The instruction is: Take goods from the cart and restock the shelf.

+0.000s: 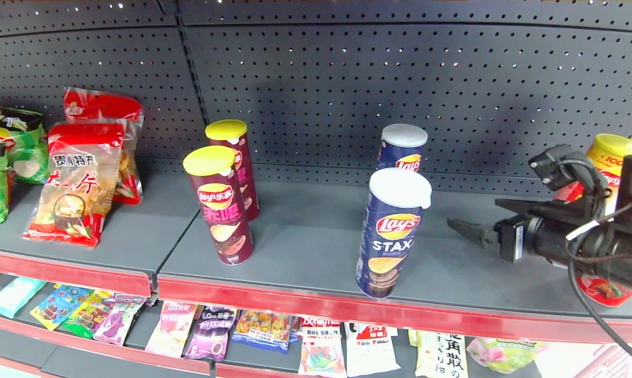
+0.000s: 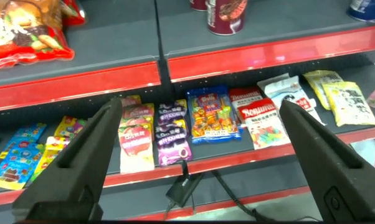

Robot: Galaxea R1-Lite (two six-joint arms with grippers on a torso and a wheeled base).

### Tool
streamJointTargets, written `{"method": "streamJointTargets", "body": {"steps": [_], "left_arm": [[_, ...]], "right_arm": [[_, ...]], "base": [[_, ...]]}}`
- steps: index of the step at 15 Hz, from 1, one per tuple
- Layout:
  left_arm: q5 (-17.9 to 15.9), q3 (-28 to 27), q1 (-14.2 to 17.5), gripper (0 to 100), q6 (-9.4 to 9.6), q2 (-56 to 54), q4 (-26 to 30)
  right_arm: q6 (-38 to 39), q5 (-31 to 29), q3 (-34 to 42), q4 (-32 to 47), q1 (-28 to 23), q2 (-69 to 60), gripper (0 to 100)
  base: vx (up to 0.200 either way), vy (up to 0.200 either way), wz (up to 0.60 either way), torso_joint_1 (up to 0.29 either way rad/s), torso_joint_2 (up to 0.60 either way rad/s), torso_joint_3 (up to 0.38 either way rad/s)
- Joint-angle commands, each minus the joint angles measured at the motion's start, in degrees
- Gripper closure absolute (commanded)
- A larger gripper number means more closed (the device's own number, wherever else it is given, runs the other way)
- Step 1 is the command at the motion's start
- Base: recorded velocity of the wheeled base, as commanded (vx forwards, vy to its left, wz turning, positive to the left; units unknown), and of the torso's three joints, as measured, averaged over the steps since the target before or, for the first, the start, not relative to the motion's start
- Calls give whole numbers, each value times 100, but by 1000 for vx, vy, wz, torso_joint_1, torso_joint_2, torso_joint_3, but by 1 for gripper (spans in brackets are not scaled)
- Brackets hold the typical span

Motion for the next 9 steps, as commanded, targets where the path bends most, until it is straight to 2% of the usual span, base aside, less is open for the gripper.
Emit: {"method": "streamJointTargets", "body": {"steps": [1, 4, 7, 9], "left_arm": [[-99, -121, -2, 0, -18, 412, -20], [-196, -323, -2, 0, -53, 956, -29], [-521, -420, -2, 0, -62, 1290, -29], [-486, -692, 7, 0, -18, 1756, -29]], "right_arm": [[-6, 25, 763, -4, 29, -909, 0], [2, 96, 1545, -4, 55, -1955, 0], [38, 96, 2046, -4, 11, -2782, 0], [-6, -713, 2345, 40, -244, -3283, 0]], "base": [[0, 0, 0, 0, 0, 0], [0, 0, 0, 0, 0, 0], [0, 0, 0, 0, 0, 0], [0, 0, 0, 0, 0, 0]]}}
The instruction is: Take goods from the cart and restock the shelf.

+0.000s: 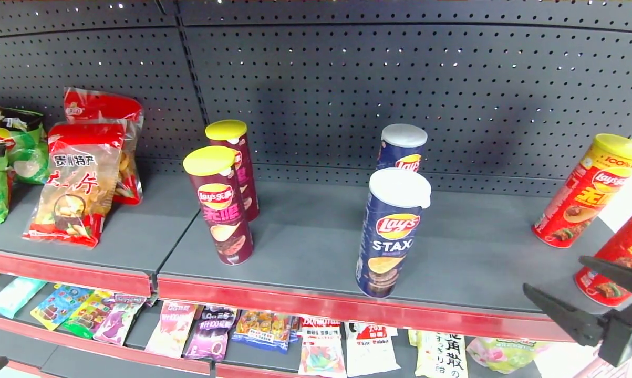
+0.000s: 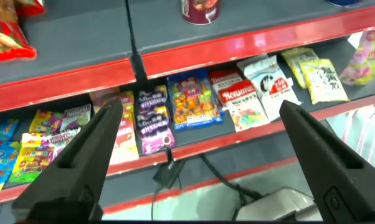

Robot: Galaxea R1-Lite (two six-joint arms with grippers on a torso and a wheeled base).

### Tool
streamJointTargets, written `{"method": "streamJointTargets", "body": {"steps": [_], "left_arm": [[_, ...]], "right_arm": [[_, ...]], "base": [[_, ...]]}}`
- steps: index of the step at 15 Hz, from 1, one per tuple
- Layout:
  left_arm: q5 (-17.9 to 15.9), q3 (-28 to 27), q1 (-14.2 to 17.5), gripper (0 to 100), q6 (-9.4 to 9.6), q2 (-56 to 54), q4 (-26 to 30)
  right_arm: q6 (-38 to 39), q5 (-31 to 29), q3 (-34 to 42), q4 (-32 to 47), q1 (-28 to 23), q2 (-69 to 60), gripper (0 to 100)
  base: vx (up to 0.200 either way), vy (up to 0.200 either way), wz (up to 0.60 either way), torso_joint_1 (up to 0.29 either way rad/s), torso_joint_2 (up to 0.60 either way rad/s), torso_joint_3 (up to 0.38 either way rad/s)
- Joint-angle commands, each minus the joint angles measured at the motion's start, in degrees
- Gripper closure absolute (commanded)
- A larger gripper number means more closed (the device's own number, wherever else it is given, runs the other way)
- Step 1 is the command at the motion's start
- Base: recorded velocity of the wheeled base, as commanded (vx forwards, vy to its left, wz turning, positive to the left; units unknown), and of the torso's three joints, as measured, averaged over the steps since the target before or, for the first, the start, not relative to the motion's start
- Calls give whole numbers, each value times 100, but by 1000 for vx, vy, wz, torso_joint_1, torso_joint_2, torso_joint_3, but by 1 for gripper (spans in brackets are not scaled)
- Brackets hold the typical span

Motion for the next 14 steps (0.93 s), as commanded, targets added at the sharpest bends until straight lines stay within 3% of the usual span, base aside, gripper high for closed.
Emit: {"method": "streamJointTargets", "body": {"steps": [1, 6, 11, 14], "left_arm": [[-56, -241, 7, 0, 12, 684, 4], [-284, -223, -2, 0, 21, 1308, -321], [-293, -223, -2, 0, 21, 1484, -392], [-293, -232, -2, 0, 21, 1554, -392]], "right_arm": [[3, -331, 260, 41, -330, -771, 0], [-226, -349, 313, 68, -1165, -842, 0], [-340, -331, 330, 788, -1227, -1237, 0], [-340, -314, 330, 973, -1200, -1308, 0]], "base": [[0, 0, 0, 0, 0, 0], [0, 0, 0, 0, 0, 0], [0, 0, 0, 0, 0, 0], [0, 0, -600, -6, 2, 4]]}}
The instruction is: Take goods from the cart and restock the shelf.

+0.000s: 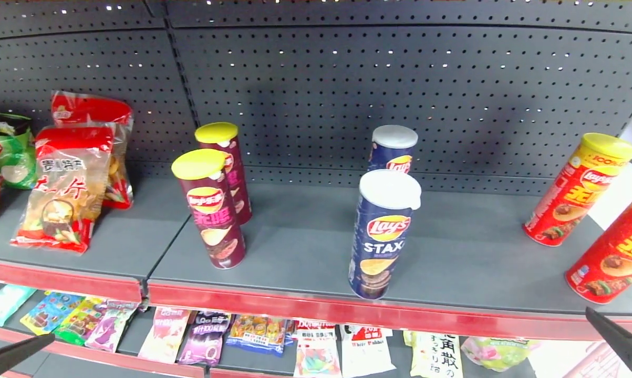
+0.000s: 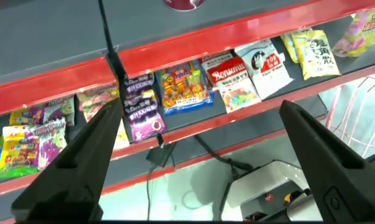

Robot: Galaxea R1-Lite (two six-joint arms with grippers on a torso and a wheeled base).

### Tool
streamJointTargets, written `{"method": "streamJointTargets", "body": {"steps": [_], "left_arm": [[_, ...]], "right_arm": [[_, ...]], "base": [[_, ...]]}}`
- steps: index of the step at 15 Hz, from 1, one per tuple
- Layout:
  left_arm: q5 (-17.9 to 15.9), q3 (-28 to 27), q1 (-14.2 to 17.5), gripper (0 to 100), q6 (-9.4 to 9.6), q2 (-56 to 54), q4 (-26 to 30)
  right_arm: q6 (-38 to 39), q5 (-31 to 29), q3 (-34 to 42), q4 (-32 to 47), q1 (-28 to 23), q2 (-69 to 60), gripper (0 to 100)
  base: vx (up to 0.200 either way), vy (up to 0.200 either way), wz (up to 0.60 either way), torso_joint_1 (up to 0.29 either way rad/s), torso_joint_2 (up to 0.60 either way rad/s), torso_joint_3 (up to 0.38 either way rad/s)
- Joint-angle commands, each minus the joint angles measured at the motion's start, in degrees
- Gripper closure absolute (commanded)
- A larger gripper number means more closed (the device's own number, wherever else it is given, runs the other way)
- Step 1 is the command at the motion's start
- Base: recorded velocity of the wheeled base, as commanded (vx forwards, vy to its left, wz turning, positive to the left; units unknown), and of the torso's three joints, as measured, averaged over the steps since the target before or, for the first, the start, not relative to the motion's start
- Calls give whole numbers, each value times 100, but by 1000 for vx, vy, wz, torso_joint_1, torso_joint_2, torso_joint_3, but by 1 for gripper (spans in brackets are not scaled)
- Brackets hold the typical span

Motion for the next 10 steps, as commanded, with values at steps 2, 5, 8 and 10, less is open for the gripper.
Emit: {"method": "streamJointTargets", "body": {"steps": [2, 5, 8, 10], "left_arm": [[-8, -17, 1, 0, -1, 158, -9], [-263, -35, -17, 0, 69, 325, -27], [-500, -79, -79, 0, 482, 1591, -1363], [-386, -79, -307, 0, 438, 2540, -2611]], "right_arm": [[-4, 1, 9, 5, 29, -37, 0], [5, 1, 26, 5, 38, -72, 0], [58, 10, 246, -4, 38, -239, 0], [40, 10, 378, -4, 47, -371, 0]], "base": [[0, 0, -300, 1, 1, 1], [0, 0, 0, 0, 0, 0], [0, 0, 0, 0, 0, 0], [0, 0, 0, 0, 0, 0]]}}
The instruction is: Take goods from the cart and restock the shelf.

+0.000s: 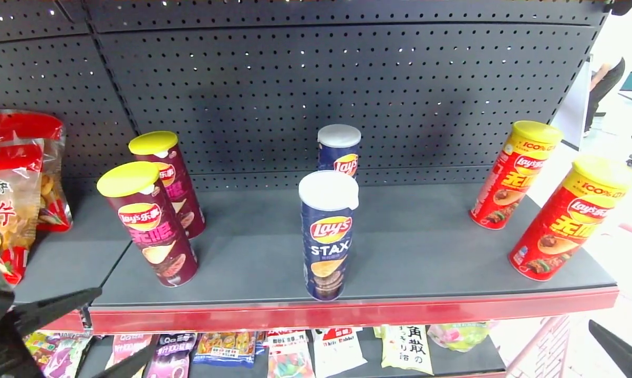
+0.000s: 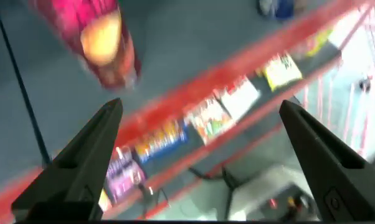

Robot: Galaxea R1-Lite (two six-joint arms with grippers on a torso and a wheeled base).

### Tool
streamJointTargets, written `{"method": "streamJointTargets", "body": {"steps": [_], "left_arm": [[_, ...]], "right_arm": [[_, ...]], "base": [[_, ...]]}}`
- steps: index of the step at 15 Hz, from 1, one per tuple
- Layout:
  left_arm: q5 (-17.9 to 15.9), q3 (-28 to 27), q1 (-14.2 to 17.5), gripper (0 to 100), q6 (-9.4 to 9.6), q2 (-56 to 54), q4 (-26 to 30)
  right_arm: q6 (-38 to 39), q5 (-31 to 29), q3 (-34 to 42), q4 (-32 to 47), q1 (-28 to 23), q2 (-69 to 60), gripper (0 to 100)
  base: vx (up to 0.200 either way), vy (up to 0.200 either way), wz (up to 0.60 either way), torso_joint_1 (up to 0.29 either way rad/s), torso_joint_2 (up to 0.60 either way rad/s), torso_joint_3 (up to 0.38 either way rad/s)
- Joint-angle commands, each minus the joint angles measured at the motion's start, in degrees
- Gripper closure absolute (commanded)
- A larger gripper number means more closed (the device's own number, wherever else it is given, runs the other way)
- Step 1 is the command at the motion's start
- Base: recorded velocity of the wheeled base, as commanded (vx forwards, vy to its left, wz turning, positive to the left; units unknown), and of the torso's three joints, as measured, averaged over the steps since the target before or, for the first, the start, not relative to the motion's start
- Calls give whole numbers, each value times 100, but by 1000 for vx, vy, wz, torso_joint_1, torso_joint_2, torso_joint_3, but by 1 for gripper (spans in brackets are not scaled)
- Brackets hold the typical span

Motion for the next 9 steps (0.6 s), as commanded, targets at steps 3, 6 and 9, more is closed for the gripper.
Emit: {"method": "streamJointTargets", "body": {"steps": [3, 6, 9], "left_arm": [[555, -264, -969, 0, -385, 2086, -1618], [959, -563, -1505, 0, -772, 2605, -1627], [1012, -686, -1523, 0, -745, 3079, -1645]], "right_arm": [[5, 1, 18, -15, 9, -80, 0], [5, 1, -9, -15, 9, -80, 0], [5, 1, -9, -15, 9, -97, 0]], "base": [[0, 0, 0, 0, 0, 0], [0, 0, 0, 0, 0, 0], [0, 0, 0, 0, 0, 0]]}}
